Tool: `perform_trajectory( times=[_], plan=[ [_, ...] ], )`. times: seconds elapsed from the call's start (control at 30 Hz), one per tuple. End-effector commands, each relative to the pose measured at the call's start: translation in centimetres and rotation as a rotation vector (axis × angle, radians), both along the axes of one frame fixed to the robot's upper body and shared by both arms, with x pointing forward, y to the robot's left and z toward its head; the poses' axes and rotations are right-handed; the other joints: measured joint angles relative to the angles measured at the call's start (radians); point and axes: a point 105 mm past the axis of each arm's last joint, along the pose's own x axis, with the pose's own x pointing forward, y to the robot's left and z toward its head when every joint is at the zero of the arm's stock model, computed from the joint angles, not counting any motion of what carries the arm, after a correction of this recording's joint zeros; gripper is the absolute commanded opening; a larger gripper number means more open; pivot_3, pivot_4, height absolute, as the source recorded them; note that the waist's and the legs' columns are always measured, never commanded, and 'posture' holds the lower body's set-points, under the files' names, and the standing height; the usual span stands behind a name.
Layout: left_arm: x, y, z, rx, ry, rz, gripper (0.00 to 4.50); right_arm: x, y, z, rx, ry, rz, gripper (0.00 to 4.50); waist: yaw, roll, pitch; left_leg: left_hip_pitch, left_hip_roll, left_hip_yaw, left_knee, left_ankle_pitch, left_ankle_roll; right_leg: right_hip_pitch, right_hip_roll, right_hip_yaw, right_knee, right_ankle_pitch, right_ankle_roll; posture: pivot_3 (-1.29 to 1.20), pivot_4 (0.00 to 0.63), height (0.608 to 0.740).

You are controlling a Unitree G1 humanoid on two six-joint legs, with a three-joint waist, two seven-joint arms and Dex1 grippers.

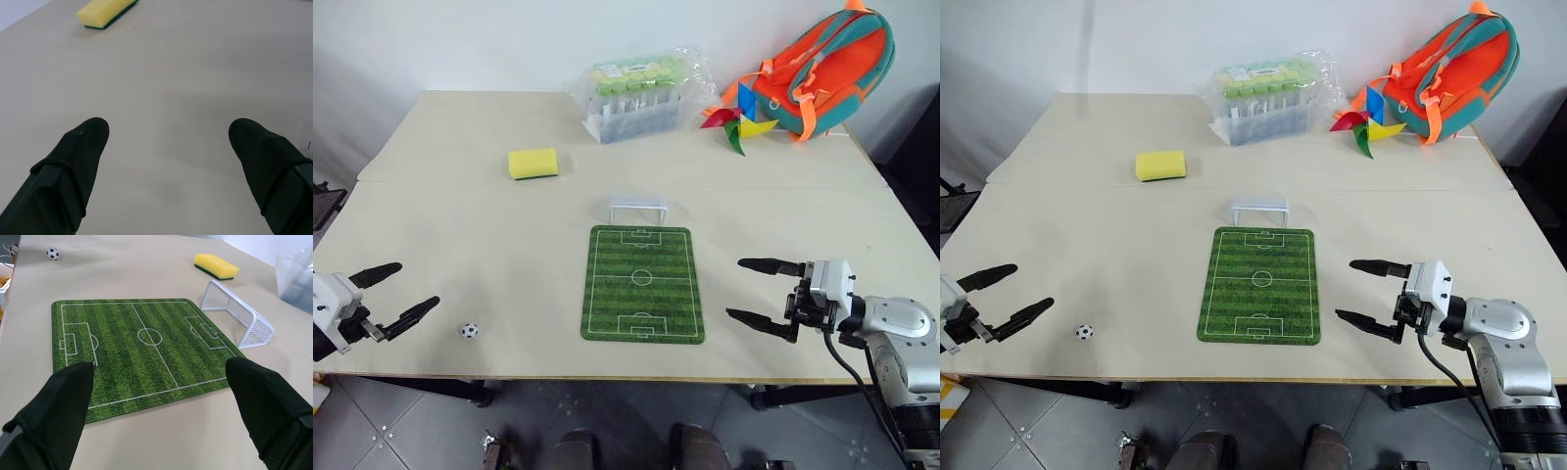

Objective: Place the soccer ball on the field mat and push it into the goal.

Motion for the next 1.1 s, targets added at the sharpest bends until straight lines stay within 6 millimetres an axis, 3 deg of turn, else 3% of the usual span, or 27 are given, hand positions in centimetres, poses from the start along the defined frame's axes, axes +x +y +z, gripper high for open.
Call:
perform_trajectory(
  times=[0.03, 0.13, 0.27, 0.43, 0.63, 0.73, 0.93, 1.1],
  plan=[
    [0.3, 0.0, 1.1, -0.005, -0.055, 0.010, 4.48, -0.5, 0.2, 0.9, 0.027, -0.039, 0.022, 4.50, 0.000, 0.000, 0.000, 0.000, 0.000, 0.000, 0.000, 0.000, 0.000, 0.000, 0.000, 0.000, 0.000, 0.000, 0.000, 0.00, 0.150, 0.740],
    [-0.8, 1.3, 0.8, -0.048, -0.018, 0.030, 4.48, -1.8, 1.7, 1.1, 0.073, -0.034, 0.117, 4.50, 0.000, 0.000, 0.000, 0.000, 0.000, 0.000, 0.000, 0.000, 0.000, 0.000, 0.000, 0.000, 0.000, 0.000, 0.000, 0.00, 0.150, 0.740],
    [-3.7, 4.2, 0.1, -0.158, 0.038, 0.107, 4.48, -3.4, 4.3, 3.1, 0.228, -0.053, 0.233, 4.50, -0.008, 0.000, 0.000, 0.000, 0.006, 0.005, 0.000, -0.001, -0.002, -0.002, 0.005, 0.002, 0.000, 0.000, -0.001, 0.00, 0.150, 0.740],
    [-6.5, 4.7, -2.2, -0.187, 0.149, 0.103, 4.48, -5.1, 6.1, 4.2, 0.311, -0.077, 0.341, 4.50, -0.011, 0.000, 0.000, 0.001, 0.011, 0.007, 0.000, -0.003, -0.004, -0.004, 0.009, 0.003, -0.001, 0.001, -0.002, 0.00, 0.150, 0.740],
    [-7.2, 2.5, -3.6, -0.248, 0.214, -0.020, 4.48, -5.5, 5.9, 3.2, 0.288, -0.094, 0.370, 4.50, 0.009, -0.002, -0.001, 0.001, 0.011, 0.008, 0.001, -0.004, -0.002, -0.004, 0.009, 0.004, -0.001, 0.001, -0.003, 0.00, 0.150, 0.740],
    [-6.0, -0.8, -3.5, -0.272, 0.210, -0.152, 4.48, -5.1, 4.8, 1.8, 0.244, -0.089, 0.355, 4.50, 0.009, -0.002, -0.001, 0.001, 0.011, 0.009, 0.002, -0.004, -0.002, -0.004, 0.010, 0.005, 0.000, 0.001, -0.003, 0.00, 0.150, 0.740],
    [-3.4, -4.8, -3.5, -0.298, 0.221, -0.234, 4.48, -5.0, 4.0, 0.3, 0.197, -0.074, 0.350, 4.50, 0.003, -0.002, -0.001, 0.002, 0.012, 0.011, 0.002, -0.005, -0.002, -0.005, 0.011, 0.007, 0.000, 0.002, -0.003, 0.00, 0.150, 0.740],
    [-2.6, -5.7, -4.1, -0.284, 0.244, -0.234, 4.48, -5.0, 3.9, 0.0, 0.186, -0.079, 0.354, 4.50, -0.004, -0.002, -0.001, 0.005, 0.012, 0.015, 0.002, -0.005, -0.003, -0.005, 0.011, 0.011, 0.000, 0.002, -0.003, 0.00, 0.150, 0.740]
  ],
)
